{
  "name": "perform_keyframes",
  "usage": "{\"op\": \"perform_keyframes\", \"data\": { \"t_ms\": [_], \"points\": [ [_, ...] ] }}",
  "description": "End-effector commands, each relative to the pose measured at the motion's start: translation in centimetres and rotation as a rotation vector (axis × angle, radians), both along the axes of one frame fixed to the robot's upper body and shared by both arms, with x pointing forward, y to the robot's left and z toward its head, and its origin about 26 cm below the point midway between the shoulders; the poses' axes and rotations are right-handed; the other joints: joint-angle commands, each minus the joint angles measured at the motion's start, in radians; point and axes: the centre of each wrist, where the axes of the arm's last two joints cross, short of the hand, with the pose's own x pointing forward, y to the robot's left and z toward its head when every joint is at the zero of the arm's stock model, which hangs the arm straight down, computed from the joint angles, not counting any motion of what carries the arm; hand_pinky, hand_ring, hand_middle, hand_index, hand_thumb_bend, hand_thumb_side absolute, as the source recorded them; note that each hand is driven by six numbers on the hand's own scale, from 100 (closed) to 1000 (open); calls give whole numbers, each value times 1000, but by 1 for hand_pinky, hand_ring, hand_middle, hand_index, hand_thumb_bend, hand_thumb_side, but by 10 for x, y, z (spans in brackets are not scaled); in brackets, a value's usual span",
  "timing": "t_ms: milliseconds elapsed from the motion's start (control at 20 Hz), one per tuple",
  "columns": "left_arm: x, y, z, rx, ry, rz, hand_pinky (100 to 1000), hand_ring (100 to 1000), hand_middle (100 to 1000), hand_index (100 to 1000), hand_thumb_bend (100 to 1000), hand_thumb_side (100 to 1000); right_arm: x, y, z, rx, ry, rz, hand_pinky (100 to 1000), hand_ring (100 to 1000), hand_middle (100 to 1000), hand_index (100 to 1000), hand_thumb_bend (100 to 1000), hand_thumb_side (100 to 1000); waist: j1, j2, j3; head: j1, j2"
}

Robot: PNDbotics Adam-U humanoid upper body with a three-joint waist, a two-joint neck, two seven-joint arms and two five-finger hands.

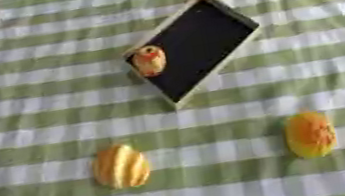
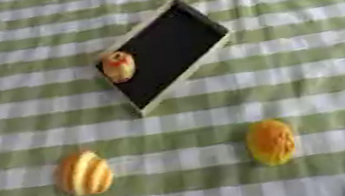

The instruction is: Pick up objects on the table and place them in the box.

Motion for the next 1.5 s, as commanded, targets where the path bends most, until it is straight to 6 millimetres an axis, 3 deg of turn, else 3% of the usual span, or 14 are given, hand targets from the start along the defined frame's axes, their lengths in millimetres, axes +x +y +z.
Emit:
{"op": "perform_keyframes", "data": {
  "t_ms": [50, 350, 450, 600, 800, 1100, 1300, 1500],
  "points": [
    [-5, 6, 11, 55, -29, 25, 800, 812, 726, 872, 100, 413, -6, -10, 10, -137, -19, -35, 875, 866, 677, 778, 100, 470, -1, -15, -2, 1, 3],
    [-8, 11, 11, 83, -26, 49, 800, 812, 726, 873, 100, 397, -17, -31, 5, -448, 54, -119, 870, 880, 714, 805, 100, 470, -3, -14, -10, 11, 4],
    [-8, 13, 10, 91, -24, 56, 800, 812, 726, 873, 100, 394, -21, -38, 3, -575, 86, -158, 874, 884, 737, 823, 100, 432, -3, -15, -13, 15, 4],
    [-9, 15, 9, 101, -15, 65, 800, 812, 725, 872, 100, 398, -26, -46, -3, -770, 151, -214, 874, 893, 776, 852, 100, 275, -3, -15, -21, 19, 2],
    [-10, 16, 6, 101, -4, 69, 800, 812, 724, 872, 100, 406, -30, -49, -10, -943, 207, -238, 873, 898, 795, 863, 100, 216, -3, -16, -25, 19, -1],
    [-10, 16, 4, 102, 7, 69, 800, 812, 723, 872, 100, 412, -31, -46, -14, -1073, 263, -199, 872, 901, 801, 867, 100, 199, -4, -16, -23, 16, -4],
    [-10, 16, 5, 103, 6, 66, 801, 811, 723, 872, 100, 412, -31, -42, -19, -1120, 317, -162, 873, 905, 807, 873, 100, 276, -4, -16, -18, 10, -6],
    [-10, 16, 4, 101, 15, 65, 801, 811, 722, 871, 100, 422, -33, -41, -29, -1145, 373, -125, 877, 915, 797, 869, 100, 228, -5, -15, -18, 9, -2]
  ]
}}
